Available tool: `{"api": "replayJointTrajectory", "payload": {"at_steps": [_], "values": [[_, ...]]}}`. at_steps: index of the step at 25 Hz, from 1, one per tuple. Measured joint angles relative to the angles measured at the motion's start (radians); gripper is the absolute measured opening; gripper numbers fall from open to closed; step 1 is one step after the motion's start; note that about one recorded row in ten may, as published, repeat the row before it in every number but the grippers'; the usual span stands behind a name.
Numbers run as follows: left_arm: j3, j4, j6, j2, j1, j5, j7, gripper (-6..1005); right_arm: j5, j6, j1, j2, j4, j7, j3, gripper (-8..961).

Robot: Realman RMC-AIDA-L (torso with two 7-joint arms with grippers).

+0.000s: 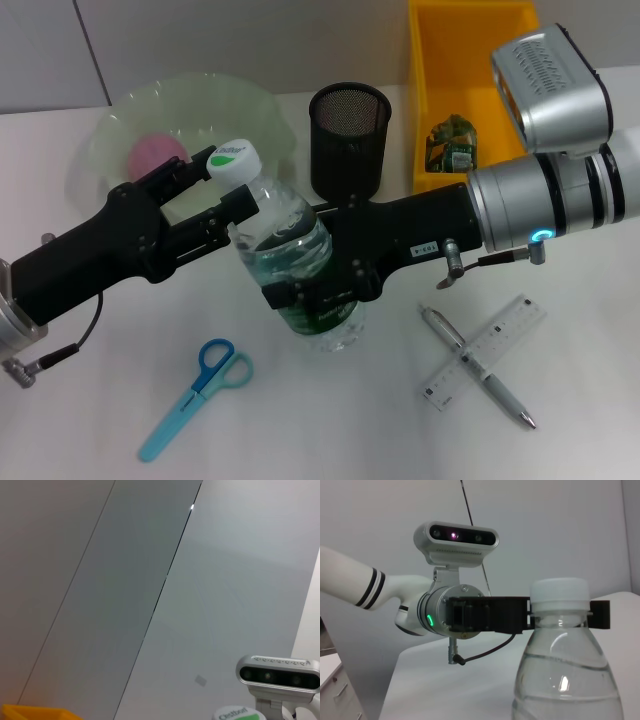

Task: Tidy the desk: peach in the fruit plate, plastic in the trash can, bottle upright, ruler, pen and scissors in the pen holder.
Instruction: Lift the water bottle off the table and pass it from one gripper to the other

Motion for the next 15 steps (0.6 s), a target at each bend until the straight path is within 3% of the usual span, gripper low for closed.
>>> {"api": "replayJointTrajectory", "payload": {"at_steps": [15], "values": [[0.000, -0.007, 0.000, -0.001, -0.002, -0.001, 0.002, 688, 0.000, 0.004, 0.002, 0.000, 0.014, -0.014, -0.003, 759]]}}
